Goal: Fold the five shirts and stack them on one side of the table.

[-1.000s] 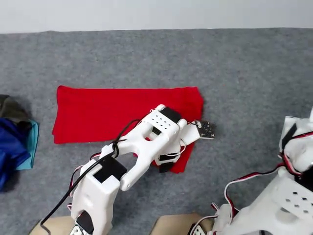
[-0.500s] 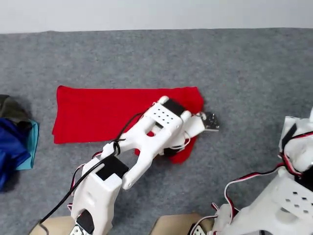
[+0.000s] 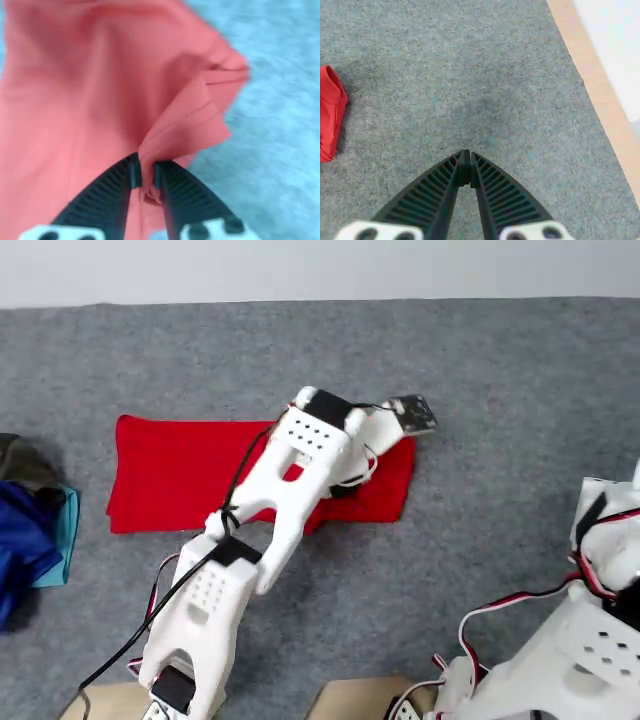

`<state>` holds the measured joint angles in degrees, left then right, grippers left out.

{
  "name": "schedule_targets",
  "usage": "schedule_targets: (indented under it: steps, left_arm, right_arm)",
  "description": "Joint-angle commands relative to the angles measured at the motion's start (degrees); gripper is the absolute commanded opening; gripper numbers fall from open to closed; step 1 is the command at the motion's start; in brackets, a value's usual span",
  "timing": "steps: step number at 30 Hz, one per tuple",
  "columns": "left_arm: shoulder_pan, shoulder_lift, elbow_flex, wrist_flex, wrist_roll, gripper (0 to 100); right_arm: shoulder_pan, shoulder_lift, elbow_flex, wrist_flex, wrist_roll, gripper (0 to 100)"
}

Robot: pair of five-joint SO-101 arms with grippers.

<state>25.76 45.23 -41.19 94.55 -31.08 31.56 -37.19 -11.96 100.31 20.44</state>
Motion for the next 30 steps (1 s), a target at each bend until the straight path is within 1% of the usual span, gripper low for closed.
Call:
schedule_targets:
  steps: [1,6,10,12,16,21,25,30]
  left_arm:
    - [-1.9,3.7,-9.9,1.9,-0.5,1]
    - [-3.3,9.7,-20.3,4.6,-1.3,2]
    - [-5.3,11.9,-24.5,4.5,-1.1,9]
    - [-6.2,12.4,-25.7,4.4,-1.1,11]
    - [-7.5,12.6,-26.4,4.3,-1.5,12]
    - [-8.8,12.7,-26.3,4.3,-4.1,12]
    - [-9.5,12.0,-26.7,4.6,-4.2,11]
    - [-9.7,7.6,-26.9,6.1,-3.9,11]
  right_arm:
    - [0.6,-1.2,0.0,0.0,0.6,1.3]
    - [0.6,-1.1,0.3,0.0,0.6,1.3]
    - [0.6,-1.3,2.3,0.0,0.6,1.3]
    - [0.6,-1.5,2.8,0.0,0.6,1.3]
    - [0.6,-1.5,3.0,0.0,0.6,1.3]
    - [0.6,-1.3,3.0,0.0,0.6,1.3]
    - [0.6,-1.3,3.0,0.0,0.6,1.4]
    - [0.6,-1.3,3.0,0.0,0.6,1.4]
